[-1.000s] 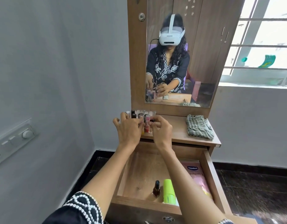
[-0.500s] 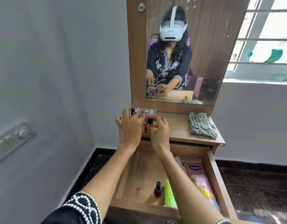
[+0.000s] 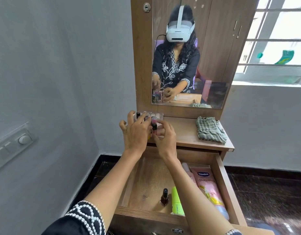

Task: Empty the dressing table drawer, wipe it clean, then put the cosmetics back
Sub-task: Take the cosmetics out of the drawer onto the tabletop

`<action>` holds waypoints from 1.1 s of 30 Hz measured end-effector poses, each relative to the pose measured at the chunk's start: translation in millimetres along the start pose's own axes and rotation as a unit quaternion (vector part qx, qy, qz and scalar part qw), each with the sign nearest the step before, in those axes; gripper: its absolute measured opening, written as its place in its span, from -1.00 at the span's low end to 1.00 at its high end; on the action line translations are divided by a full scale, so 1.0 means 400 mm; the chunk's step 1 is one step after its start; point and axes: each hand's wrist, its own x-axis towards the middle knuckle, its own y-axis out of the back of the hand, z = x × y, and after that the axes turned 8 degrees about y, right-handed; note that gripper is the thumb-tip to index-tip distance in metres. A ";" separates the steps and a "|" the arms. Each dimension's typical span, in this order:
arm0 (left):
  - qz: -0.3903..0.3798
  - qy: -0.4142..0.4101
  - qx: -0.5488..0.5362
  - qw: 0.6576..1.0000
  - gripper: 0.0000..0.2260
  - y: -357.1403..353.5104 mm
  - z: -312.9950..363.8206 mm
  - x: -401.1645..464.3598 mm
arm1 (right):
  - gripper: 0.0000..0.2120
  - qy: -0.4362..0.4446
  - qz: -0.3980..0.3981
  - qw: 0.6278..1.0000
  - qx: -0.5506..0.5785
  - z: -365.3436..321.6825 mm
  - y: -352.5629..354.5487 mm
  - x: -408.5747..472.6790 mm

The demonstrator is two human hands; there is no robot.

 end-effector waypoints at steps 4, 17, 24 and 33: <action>0.055 0.002 -0.044 0.998 -0.81 0.010 -0.008 -0.008 | -0.48 -0.038 0.028 0.998 0.048 -0.003 0.029 -0.009; -0.318 0.092 -0.212 0.919 -0.41 0.018 0.001 -0.295 | -0.30 -0.218 -0.164 0.962 -0.008 0.008 0.192 -0.222; -0.428 0.092 -0.133 0.889 -0.42 0.025 0.003 -0.312 | -0.27 -0.258 -0.267 0.923 -0.096 -0.010 0.187 -0.275; -0.420 0.074 -0.062 0.902 -0.81 0.019 0.007 -0.317 | -0.73 -0.210 -0.354 0.875 -0.254 -0.017 0.162 -0.270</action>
